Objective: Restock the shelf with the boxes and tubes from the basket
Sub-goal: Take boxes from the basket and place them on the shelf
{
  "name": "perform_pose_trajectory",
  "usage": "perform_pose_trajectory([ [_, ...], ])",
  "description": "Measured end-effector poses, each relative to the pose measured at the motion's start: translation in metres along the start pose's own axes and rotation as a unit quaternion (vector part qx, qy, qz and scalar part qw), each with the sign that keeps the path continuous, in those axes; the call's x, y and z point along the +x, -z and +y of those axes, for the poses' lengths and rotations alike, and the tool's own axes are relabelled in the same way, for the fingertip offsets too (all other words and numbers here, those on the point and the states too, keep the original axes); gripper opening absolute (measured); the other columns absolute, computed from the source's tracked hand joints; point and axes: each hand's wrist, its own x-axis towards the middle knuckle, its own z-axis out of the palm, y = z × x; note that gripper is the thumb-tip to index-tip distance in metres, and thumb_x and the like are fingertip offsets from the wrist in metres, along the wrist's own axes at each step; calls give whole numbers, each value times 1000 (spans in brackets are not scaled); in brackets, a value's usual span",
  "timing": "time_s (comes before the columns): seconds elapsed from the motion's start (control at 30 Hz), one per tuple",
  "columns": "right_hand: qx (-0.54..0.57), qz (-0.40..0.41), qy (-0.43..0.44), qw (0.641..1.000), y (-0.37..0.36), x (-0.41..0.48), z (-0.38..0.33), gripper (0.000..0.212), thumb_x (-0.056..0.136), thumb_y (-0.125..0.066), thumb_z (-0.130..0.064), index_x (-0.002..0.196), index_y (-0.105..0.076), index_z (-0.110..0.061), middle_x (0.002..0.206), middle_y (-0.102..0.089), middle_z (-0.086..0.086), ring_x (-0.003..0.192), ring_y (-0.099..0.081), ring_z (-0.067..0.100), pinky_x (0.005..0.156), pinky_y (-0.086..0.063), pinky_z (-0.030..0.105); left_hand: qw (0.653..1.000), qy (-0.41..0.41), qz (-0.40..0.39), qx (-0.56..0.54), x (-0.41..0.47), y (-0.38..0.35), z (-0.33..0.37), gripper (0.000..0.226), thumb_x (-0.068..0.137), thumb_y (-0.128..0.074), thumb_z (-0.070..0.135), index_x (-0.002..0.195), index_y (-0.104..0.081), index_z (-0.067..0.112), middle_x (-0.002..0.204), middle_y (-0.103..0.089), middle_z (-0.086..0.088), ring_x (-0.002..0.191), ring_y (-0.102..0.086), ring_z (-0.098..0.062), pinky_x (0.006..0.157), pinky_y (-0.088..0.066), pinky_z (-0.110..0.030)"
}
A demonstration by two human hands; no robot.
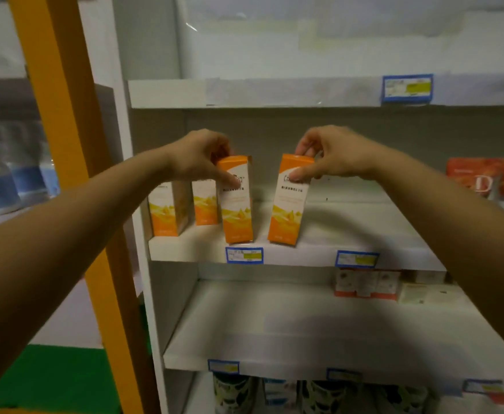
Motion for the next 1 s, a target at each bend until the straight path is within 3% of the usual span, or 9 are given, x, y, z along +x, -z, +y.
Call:
perform_pose_trajectory([
  [0.17, -17, 24, -22, 999, -11, 20, 13, 46, 72, -78, -24, 109, -54, -10, 97, -57, 4, 73, -57, 15, 55, -42, 16, 999, 7, 29, 32, 33, -12, -7, 43, 71, -77, 20, 106, -58, 6, 102, -61, -9, 94, -60, -25, 81, -49, -33],
  [0.4, 0, 46, -51, 998, -15, 34, 26, 44, 75, -75, -22, 111, -53, -10, 101, -54, 4, 81, -57, 18, 61, -44, 21, 999, -9, 45, 23, 49, -29, -9, 41, 76, -73, 15, 113, -59, 4, 115, -63, -15, 94, -57, -21, 81, -46, -29],
  [0.53, 7, 34, -61, 998, -20, 42, 28, 43, 78, -72, -22, 114, -52, -10, 112, -58, 9, 87, -56, 18, 68, -45, 23, 996, -20, 76, 39, 49, -35, -9, 45, 78, -71, 17, 120, -59, 7, 120, -62, -15, 106, -59, -27, 87, -47, -31],
  [0.6, 6, 38, -71, 997, -25, 45, 29, 43, 80, -71, -22, 116, -51, -11, 119, -58, 11, 90, -54, 17, 73, -45, 25, 993, -26, 86, 74, 48, -37, -9, 45, 81, -69, 20, 123, -57, 8, 123, -57, -16, 111, -55, -30, 93, -46, -36],
  [0.73, 9, 42, -62, 997, -32, 47, 28, 42, 83, -67, -21, 120, -51, -12, 124, -58, 11, 89, -54, 18, 66, -45, 21, 985, -27, 99, 142, 47, -41, -11, 50, 84, -63, 29, 130, -51, 14, 132, -43, -13, 119, -46, -30, 100, -43, -41],
  [0.87, -65, 53, -42, 996, -35, 41, 26, 54, 83, -66, -27, 132, -46, -15, 137, -43, 11, 119, -48, 26, 96, -40, 33, 974, -33, 121, 188, 41, -45, -10, 55, 86, -60, 31, 136, -44, 14, 139, -40, -10, 126, -40, -29, 100, -38, -39],
  [1.0, -80, 117, -19, 990, -38, 21, 26, 60, 82, -67, -28, 135, -41, -17, 142, -32, 7, 118, -50, 27, 101, -44, 40, 960, -63, 176, 210, 29, -49, -5, 50, 88, -56, 29, 135, -44, 13, 138, -43, -11, 125, -40, -29, 99, -37, -40],
])
